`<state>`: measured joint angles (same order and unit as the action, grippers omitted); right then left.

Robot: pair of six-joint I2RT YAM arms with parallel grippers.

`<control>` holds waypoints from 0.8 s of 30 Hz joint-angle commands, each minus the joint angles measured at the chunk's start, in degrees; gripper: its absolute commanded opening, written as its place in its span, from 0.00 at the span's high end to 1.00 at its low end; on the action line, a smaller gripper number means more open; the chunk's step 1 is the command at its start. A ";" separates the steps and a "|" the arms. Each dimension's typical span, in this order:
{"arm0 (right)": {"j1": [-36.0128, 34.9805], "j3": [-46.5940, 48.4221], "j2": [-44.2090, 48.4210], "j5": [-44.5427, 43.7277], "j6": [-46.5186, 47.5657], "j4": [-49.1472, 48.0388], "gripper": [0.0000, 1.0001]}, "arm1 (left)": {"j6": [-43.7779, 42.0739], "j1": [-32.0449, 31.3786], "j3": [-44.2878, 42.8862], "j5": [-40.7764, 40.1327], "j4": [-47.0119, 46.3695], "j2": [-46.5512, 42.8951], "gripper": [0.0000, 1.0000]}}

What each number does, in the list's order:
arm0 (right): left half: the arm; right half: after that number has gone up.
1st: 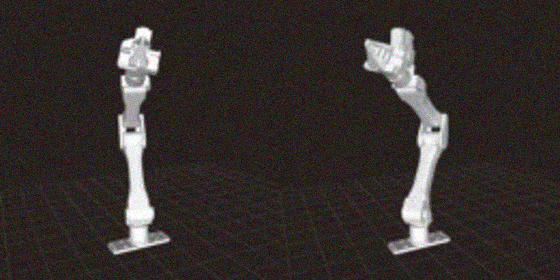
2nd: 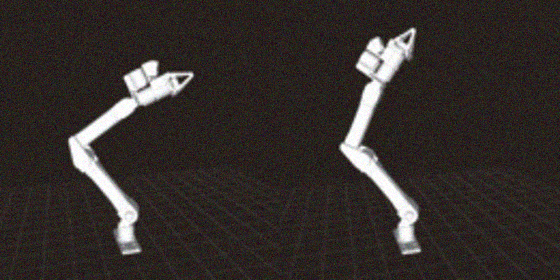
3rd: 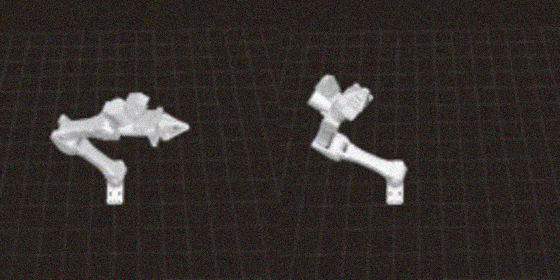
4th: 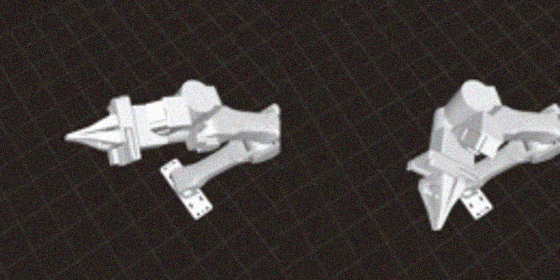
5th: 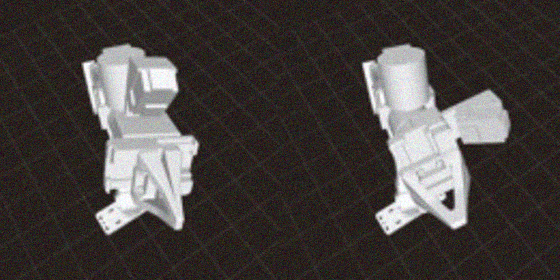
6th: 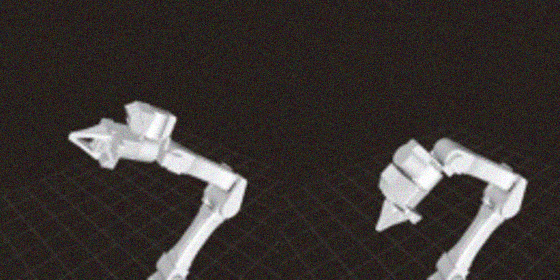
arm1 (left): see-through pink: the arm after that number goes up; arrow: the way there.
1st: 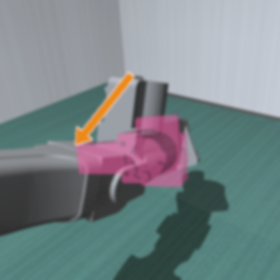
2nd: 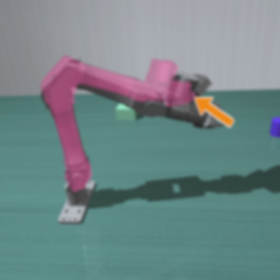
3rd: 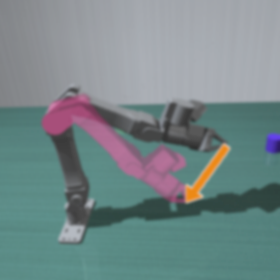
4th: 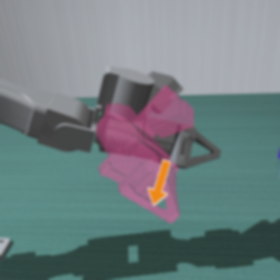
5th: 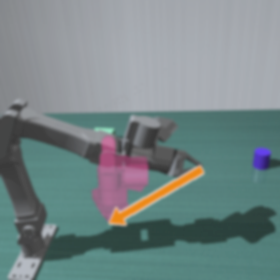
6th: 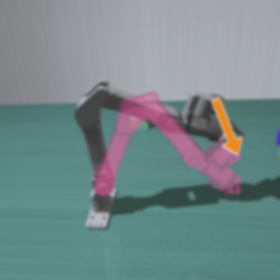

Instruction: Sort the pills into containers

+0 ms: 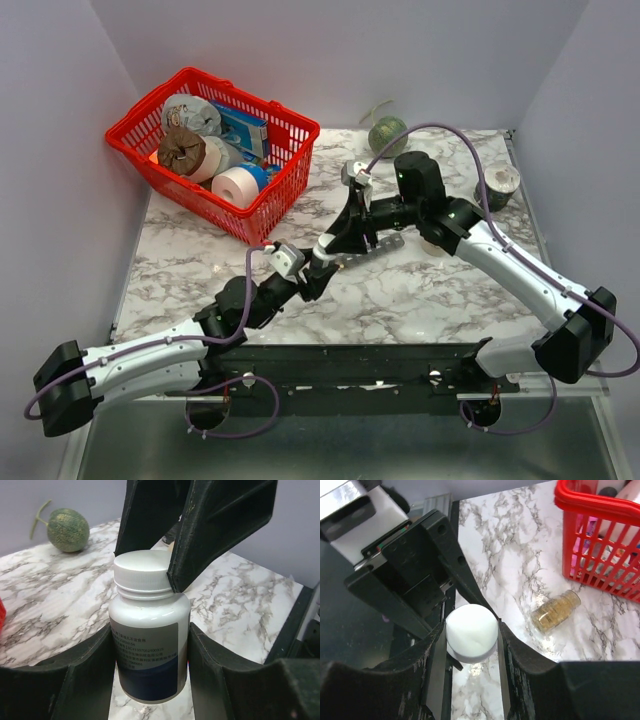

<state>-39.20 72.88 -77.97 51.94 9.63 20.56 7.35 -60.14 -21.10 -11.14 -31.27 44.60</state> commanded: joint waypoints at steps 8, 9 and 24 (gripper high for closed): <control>-0.88 -1.95 -3.32 -5.72 -21.23 1.42 0.97 | -0.94 0.81 -7.99 -14.44 -20.59 4.97 1.00; -0.88 -2.13 -3.41 -5.36 -22.10 1.24 0.97 | -1.20 0.81 -8.16 -14.18 -20.15 5.32 1.00; 2.37 4.81 -1.74 6.32 -14.56 2.47 0.21 | 2.40 0.99 -5.09 -8.38 -5.84 0.06 1.00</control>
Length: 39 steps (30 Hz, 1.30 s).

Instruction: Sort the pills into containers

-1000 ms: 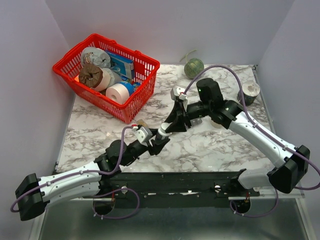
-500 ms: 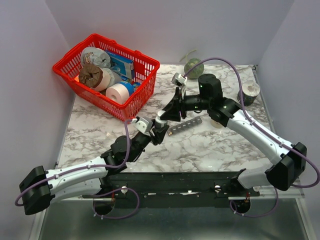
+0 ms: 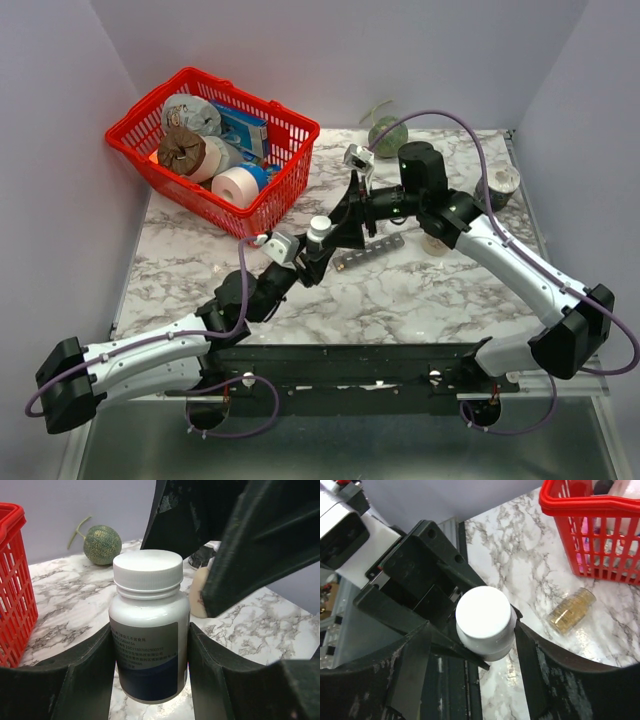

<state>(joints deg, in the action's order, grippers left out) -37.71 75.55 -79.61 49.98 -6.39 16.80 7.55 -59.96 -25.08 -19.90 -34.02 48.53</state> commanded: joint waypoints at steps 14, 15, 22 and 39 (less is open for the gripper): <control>3.96 12.25 5.43 11.97 59.00 41.16 0.00 | 0.27 5.82 -3.04 41.05 12.56 -13.11 1.00; 3.96 12.78 5.52 13.20 64.26 43.30 0.00 | 1.14 6.61 -3.57 48.48 14.05 -12.85 1.00; -1.39 15.42 3.06 15.34 73.02 55.19 0.03 | 6.94 13.29 -6.56 67.86 12.84 -5.49 1.00; -7.37 14.19 1.57 3.73 59.13 46.04 0.30 | 2.91 13.91 -10.69 66.31 17.94 1.21 1.00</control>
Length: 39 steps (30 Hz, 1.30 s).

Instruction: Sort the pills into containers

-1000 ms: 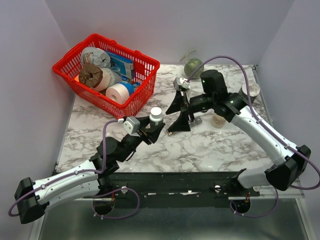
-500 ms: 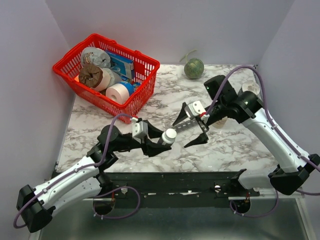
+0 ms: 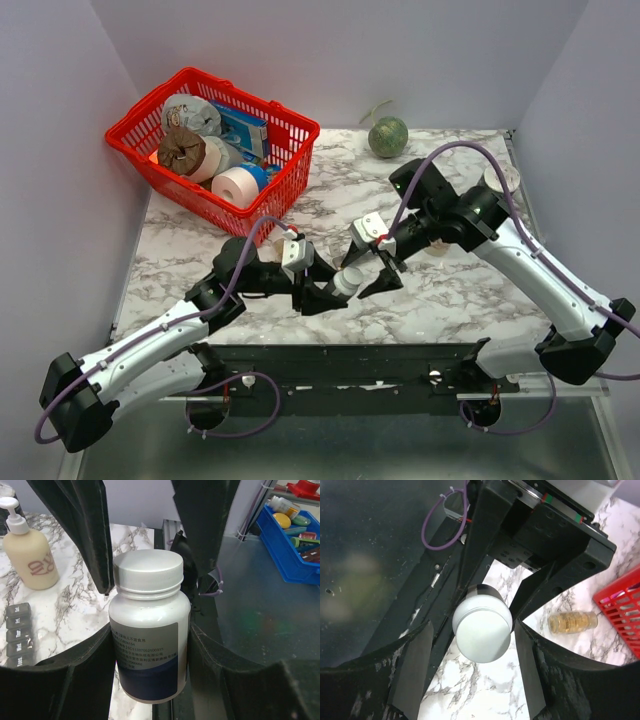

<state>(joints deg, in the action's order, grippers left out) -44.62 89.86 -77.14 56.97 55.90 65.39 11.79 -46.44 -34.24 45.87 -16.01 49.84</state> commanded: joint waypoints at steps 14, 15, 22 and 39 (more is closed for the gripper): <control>-0.82 -0.91 -1.17 0.94 -9.84 -6.39 0.77 | -0.46 0.47 1.45 -6.30 -2.70 -3.60 1.00; -0.91 -1.44 -0.73 1.04 -11.50 -7.28 0.78 | 0.24 0.56 1.80 -7.01 -4.02 -4.05 1.00; -0.82 -4.96 -0.90 -0.81 -20.20 -14.31 0.80 | 1.39 0.56 3.48 -14.04 -8.16 -7.39 1.00; -0.91 -11.81 -4.77 -15.02 -39.80 -26.00 0.76 | -2.65 0.56 1.98 -26.95 -13.43 -7.30 1.00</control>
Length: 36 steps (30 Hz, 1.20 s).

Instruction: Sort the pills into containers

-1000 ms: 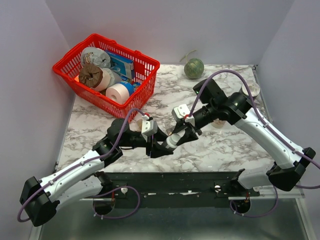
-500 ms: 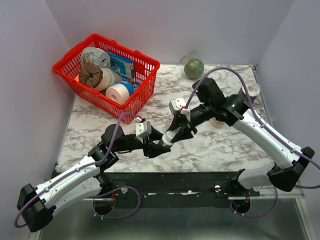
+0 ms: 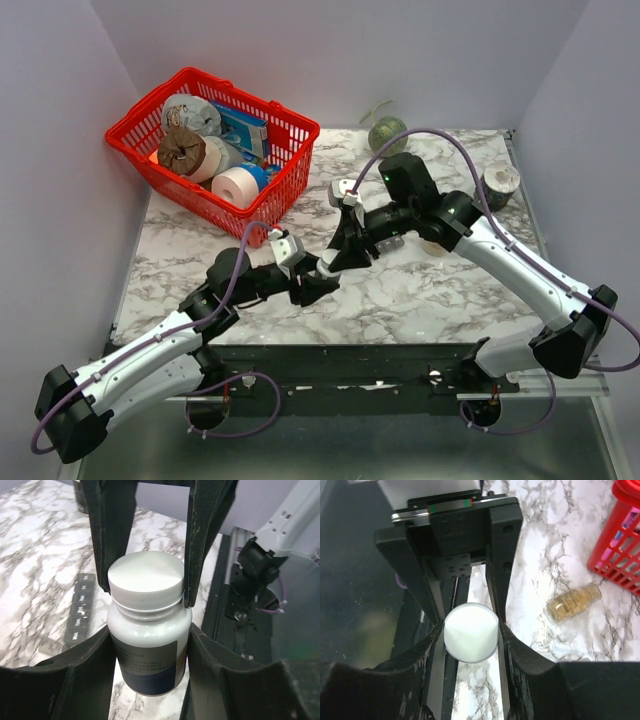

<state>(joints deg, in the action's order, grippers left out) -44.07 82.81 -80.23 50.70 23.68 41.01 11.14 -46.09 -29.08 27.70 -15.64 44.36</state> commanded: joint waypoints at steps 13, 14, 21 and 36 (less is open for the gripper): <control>-1.02 -3.80 -1.51 -7.47 -12.96 -2.78 0.35 | -7.09 0.21 -4.23 -11.89 -5.55 -0.68 1.00; -0.40 -3.01 -1.51 -6.67 -12.52 -2.09 0.23 | -7.09 0.21 -4.14 -10.84 -5.11 -0.76 1.00; 4.96 6.74 0.33 2.38 -4.72 4.85 0.00 | -6.57 0.38 -3.53 -6.18 -0.98 -2.69 1.00; 1.45 22.75 -7.31 13.47 46.90 43.36 0.08 | -4.10 1.70 -8.27 22.13 3.94 2.75 1.00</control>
<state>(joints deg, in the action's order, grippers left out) -40.45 103.48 -83.83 60.64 60.84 69.73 6.94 -44.84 -34.24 40.27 -12.99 45.39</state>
